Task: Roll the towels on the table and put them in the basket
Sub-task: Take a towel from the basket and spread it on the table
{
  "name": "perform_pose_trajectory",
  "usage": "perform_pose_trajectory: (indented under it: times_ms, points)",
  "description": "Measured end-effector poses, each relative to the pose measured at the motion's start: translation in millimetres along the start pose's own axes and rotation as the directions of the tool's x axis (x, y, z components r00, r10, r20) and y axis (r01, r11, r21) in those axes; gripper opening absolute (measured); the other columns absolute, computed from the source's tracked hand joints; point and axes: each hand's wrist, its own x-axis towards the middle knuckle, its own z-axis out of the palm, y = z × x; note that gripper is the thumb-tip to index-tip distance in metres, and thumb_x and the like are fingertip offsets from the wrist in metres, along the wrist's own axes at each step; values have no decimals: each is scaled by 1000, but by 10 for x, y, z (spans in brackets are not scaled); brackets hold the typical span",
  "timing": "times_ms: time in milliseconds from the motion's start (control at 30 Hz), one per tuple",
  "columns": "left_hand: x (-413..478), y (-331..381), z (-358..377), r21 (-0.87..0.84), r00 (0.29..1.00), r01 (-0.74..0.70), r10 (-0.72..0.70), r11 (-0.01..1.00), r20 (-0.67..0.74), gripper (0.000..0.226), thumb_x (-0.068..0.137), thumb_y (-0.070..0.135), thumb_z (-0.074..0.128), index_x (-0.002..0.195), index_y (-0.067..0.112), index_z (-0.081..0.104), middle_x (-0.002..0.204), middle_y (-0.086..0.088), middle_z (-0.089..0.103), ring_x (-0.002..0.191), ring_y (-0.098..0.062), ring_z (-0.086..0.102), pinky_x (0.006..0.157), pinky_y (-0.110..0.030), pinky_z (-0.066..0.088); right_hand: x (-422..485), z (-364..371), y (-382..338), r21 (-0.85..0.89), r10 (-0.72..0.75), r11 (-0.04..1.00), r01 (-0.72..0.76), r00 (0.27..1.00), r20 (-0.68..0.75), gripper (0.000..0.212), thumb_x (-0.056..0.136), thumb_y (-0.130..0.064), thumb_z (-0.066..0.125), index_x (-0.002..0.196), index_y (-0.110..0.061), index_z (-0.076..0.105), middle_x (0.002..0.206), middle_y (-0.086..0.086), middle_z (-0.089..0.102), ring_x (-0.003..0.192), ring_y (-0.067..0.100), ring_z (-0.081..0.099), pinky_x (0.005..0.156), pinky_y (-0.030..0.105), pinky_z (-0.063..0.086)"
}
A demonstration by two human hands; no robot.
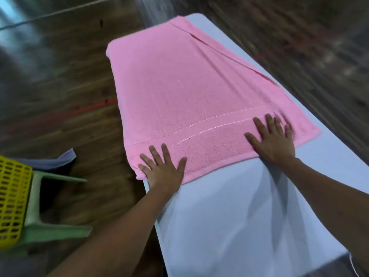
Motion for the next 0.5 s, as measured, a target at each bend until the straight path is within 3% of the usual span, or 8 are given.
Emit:
perform_pose_trajectory:
  times_ms: [267,500]
  points:
    - [-1365,208,352,24,995,-13,11,1000,100,87,86,75,-1,146,19,-29,154,-20,-30,139,-54,-19,111,-67,-4,-1296,-28,676,1,39,999,-39,998,50,72,88,-78,9,151,-44,0,163,-3,-6,150,20,-6,120,50,-2]
    - [-2043,257,546,7,992,-11,10,1000,125,88,85,76,0,147,20,-29,153,-18,-32,139,-52,-22,111,-66,-6,-1883,-22,938,7,68,998,-68,993,92,73,88,-78,11,152,-43,-1,163,-1,-8,149,21,-9,119,49,-5]
